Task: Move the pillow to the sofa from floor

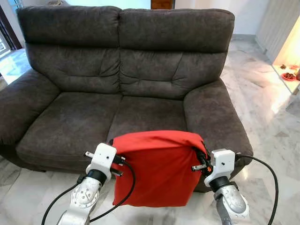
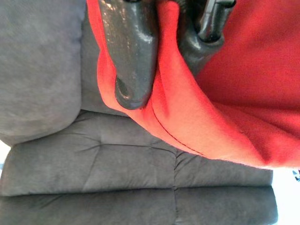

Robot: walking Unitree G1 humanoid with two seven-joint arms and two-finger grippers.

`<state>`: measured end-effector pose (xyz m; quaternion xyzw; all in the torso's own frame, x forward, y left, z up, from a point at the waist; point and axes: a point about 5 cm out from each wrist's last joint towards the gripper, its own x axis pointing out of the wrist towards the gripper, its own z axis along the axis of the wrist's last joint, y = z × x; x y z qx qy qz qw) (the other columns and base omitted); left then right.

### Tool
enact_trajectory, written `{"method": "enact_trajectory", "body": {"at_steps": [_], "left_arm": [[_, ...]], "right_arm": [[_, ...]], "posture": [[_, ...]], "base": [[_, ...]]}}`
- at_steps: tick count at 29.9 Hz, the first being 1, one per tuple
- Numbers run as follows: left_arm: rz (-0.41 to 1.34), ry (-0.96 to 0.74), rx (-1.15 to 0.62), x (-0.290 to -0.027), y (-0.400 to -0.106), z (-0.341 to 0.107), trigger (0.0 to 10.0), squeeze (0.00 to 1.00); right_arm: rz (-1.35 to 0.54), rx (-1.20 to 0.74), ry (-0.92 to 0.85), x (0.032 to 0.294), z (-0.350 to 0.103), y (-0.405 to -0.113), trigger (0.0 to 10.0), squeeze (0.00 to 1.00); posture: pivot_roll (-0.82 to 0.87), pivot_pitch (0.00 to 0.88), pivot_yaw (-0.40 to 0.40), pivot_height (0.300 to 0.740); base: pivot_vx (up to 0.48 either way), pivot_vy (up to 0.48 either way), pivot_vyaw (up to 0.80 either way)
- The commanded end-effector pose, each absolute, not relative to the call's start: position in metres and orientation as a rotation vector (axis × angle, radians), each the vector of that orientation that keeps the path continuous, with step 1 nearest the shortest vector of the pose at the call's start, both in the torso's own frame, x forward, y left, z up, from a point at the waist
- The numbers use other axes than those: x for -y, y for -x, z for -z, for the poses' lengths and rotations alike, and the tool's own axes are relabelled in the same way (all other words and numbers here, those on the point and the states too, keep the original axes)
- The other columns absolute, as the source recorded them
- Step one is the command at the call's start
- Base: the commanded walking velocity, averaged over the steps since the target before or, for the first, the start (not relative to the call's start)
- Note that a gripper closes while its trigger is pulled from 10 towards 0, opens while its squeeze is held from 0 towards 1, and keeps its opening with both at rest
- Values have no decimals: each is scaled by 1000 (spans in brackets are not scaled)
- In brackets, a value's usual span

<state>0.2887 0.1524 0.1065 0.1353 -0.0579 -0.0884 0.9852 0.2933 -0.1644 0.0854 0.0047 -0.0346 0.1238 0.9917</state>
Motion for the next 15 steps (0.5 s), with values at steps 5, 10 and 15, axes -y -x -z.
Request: {"method": "enact_trajectory", "body": {"at_steps": [5, 10, 15], "left_arm": [[50, -278, 231, -176, -291, -133, 10000, 0], [44, -286, 257, -178, -294, -144, 10000, 0], [32, -296, 296, -182, -299, -156, 10000, 0]], "right_arm": [[-148, 136, -43, 183, -100, -292, 10000, 0], [-142, 173, -49, 185, -112, -295, 10000, 0], [-139, 219, -61, 183, -125, -300, 10000, 0]], "posture": [[9, 103, 28, 740], [10, 103, 28, 740], [9, 100, 28, 740]], "base": [[292, 0, 0], [340, 0, 0], [350, 0, 0]]}}
